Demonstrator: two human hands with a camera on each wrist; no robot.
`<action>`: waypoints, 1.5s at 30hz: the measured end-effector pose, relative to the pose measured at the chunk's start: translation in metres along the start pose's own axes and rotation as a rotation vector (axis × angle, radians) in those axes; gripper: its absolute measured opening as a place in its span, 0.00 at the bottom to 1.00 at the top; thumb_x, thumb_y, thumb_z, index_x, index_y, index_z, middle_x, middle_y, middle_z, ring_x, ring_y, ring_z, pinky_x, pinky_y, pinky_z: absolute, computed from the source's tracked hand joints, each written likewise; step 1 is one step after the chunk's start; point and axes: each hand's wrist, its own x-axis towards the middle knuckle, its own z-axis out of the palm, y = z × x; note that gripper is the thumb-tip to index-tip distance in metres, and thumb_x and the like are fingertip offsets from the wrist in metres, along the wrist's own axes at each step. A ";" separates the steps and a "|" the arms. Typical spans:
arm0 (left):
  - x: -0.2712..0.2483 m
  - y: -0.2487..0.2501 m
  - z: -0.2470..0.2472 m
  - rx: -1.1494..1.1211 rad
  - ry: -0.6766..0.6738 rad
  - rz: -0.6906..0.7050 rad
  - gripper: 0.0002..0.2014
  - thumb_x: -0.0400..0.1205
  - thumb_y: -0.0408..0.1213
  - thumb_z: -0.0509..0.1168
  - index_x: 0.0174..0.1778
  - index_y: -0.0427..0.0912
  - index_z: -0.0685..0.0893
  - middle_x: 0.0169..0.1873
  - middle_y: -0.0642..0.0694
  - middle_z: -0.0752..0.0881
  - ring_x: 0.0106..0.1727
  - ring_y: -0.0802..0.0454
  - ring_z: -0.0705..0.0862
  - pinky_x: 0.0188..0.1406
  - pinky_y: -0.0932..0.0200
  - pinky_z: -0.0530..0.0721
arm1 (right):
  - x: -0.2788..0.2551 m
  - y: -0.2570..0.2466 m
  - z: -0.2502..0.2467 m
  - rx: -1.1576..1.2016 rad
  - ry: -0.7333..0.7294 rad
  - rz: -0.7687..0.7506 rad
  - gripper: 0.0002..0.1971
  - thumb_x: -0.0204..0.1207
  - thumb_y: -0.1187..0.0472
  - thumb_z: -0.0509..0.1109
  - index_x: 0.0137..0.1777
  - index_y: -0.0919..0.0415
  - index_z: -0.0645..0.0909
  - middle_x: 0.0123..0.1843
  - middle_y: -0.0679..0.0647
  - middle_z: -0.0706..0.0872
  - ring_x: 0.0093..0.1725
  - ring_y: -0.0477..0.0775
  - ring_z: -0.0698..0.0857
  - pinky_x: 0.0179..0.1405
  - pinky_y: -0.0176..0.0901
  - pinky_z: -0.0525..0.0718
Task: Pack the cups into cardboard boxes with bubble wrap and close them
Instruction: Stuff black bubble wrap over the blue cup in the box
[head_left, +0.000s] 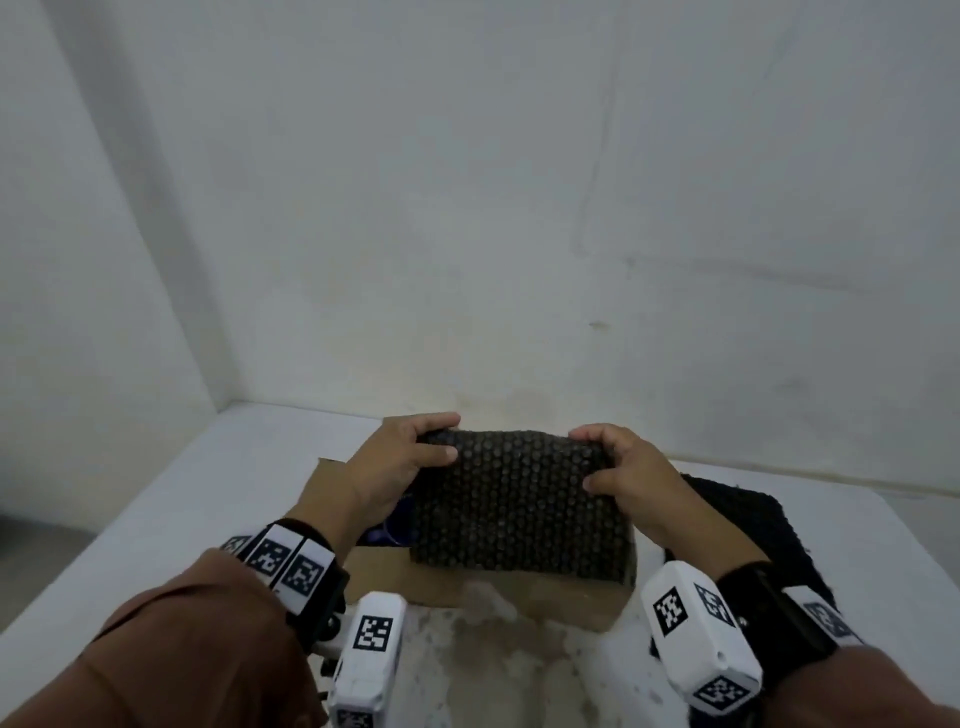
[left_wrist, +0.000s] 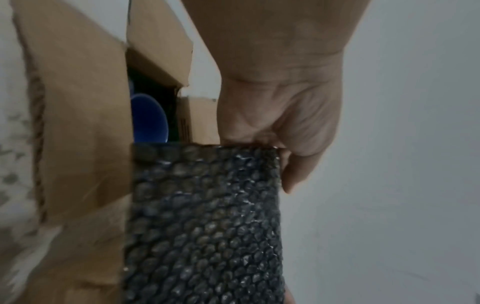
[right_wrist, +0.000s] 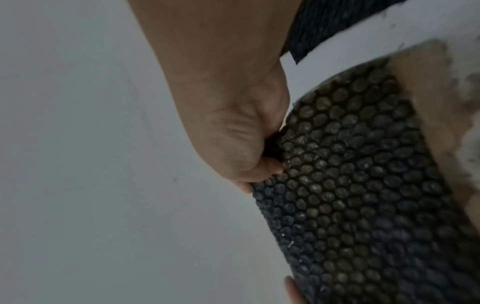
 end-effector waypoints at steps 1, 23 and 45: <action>0.000 -0.001 -0.009 0.058 0.039 0.017 0.17 0.78 0.23 0.66 0.57 0.48 0.87 0.59 0.43 0.87 0.58 0.47 0.85 0.58 0.55 0.85 | 0.002 -0.007 0.006 -0.073 0.017 -0.023 0.24 0.63 0.78 0.70 0.46 0.44 0.84 0.62 0.56 0.82 0.61 0.57 0.81 0.64 0.56 0.80; 0.015 0.012 -0.048 -0.126 -0.001 0.057 0.07 0.82 0.28 0.64 0.48 0.41 0.87 0.43 0.46 0.92 0.44 0.49 0.89 0.42 0.56 0.86 | 0.029 -0.044 0.079 0.431 -0.209 0.115 0.24 0.74 0.65 0.71 0.69 0.56 0.74 0.65 0.56 0.84 0.61 0.55 0.84 0.62 0.53 0.83; 0.013 -0.021 -0.087 -0.222 -0.068 -0.087 0.19 0.82 0.21 0.47 0.37 0.35 0.83 0.42 0.37 0.85 0.43 0.45 0.84 0.40 0.58 0.86 | 0.056 -0.037 0.106 0.328 -0.214 0.124 0.16 0.77 0.77 0.58 0.40 0.64 0.86 0.43 0.63 0.87 0.42 0.60 0.86 0.38 0.46 0.89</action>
